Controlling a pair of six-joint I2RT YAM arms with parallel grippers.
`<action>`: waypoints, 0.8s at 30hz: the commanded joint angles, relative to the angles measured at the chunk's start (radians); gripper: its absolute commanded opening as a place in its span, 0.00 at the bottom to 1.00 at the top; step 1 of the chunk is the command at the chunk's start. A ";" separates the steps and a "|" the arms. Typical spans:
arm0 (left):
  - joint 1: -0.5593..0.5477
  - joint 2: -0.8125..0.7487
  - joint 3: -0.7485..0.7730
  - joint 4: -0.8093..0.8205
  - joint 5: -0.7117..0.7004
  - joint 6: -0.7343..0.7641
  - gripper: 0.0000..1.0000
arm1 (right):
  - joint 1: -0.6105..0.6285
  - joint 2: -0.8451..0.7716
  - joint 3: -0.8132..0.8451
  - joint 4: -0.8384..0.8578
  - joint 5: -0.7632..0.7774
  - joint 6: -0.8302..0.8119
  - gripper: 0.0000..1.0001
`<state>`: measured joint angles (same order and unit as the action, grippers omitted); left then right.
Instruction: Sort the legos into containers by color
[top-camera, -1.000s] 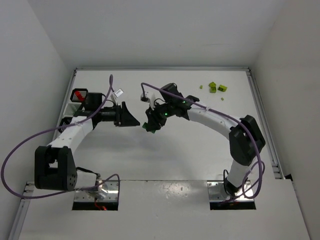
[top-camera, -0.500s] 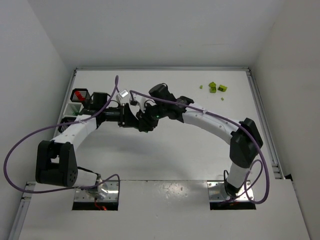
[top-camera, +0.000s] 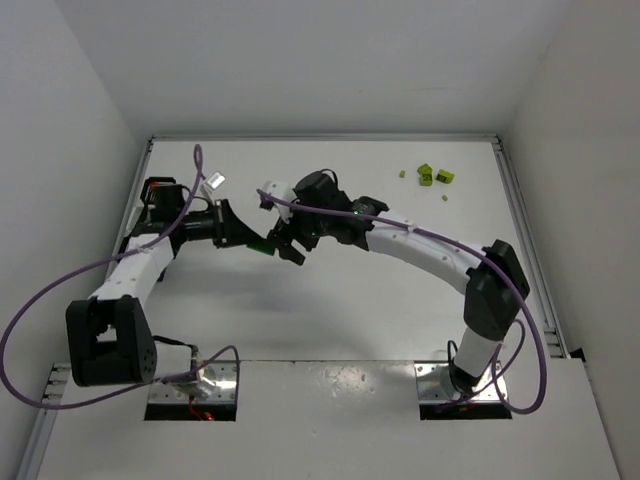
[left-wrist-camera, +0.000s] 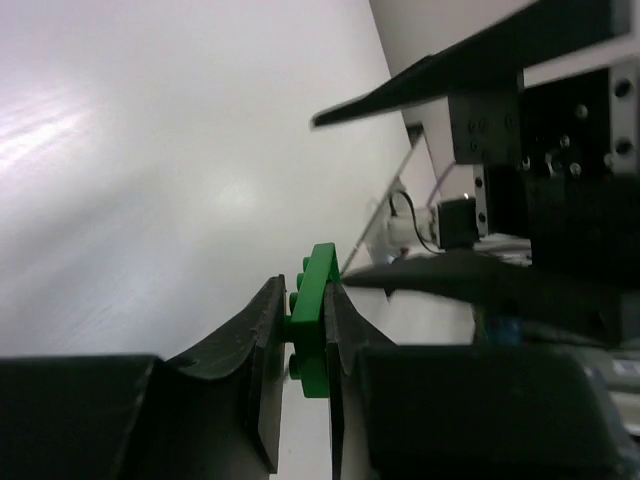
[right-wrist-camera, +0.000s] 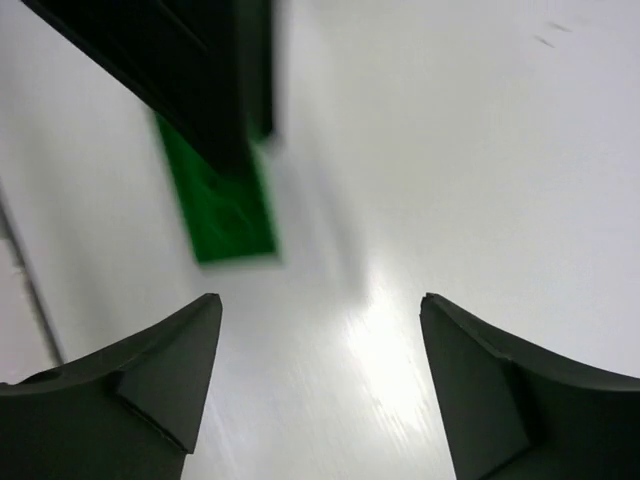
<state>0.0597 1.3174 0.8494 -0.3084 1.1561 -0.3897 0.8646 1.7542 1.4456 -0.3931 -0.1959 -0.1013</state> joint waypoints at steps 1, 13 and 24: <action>0.115 -0.067 0.019 -0.116 0.042 0.118 0.00 | -0.035 -0.096 -0.027 -0.009 0.147 -0.014 0.84; 0.557 0.104 0.603 -0.641 -0.389 0.646 0.00 | -0.208 -0.190 -0.277 -0.001 0.256 -0.001 0.89; 0.615 0.282 0.691 -0.591 -0.648 0.623 0.00 | -0.326 -0.147 -0.286 -0.010 0.165 0.052 0.89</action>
<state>0.6697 1.6024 1.5303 -0.9287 0.5884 0.2501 0.5503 1.5970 1.1584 -0.4259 -0.0044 -0.0704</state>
